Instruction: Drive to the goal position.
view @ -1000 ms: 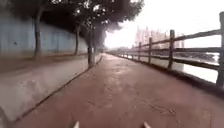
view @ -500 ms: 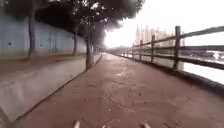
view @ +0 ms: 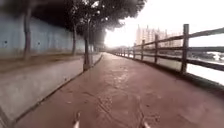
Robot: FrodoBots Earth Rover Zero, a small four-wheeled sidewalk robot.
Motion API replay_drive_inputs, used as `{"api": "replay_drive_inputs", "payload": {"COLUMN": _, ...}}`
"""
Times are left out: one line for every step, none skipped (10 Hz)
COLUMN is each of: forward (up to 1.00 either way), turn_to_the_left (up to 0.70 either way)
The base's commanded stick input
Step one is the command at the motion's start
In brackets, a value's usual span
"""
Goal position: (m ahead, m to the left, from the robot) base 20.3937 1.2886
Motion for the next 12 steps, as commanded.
{"api": "replay_drive_inputs", "payload": {"forward": 0.7, "turn_to_the_left": 0.0}}
{"api": "replay_drive_inputs", "payload": {"forward": 0.7, "turn_to_the_left": 0.0}}
{"api": "replay_drive_inputs", "payload": {"forward": 0.7, "turn_to_the_left": 0.0}}
{"api": "replay_drive_inputs", "payload": {"forward": 0.7, "turn_to_the_left": 0.0}}
{"api": "replay_drive_inputs", "payload": {"forward": 0.7, "turn_to_the_left": 0.0}}
{"api": "replay_drive_inputs", "payload": {"forward": 0.7, "turn_to_the_left": 0.0}}
{"api": "replay_drive_inputs", "payload": {"forward": 0.7, "turn_to_the_left": 0.0}}
{"api": "replay_drive_inputs", "payload": {"forward": 0.7, "turn_to_the_left": 0.0}}
{"api": "replay_drive_inputs", "payload": {"forward": 0.7, "turn_to_the_left": 0.0}}
{"api": "replay_drive_inputs", "payload": {"forward": 0.7, "turn_to_the_left": 0.0}}
{"api": "replay_drive_inputs", "payload": {"forward": 0.7, "turn_to_the_left": 0.0}}
{"api": "replay_drive_inputs", "payload": {"forward": 0.7, "turn_to_the_left": 0.0}}
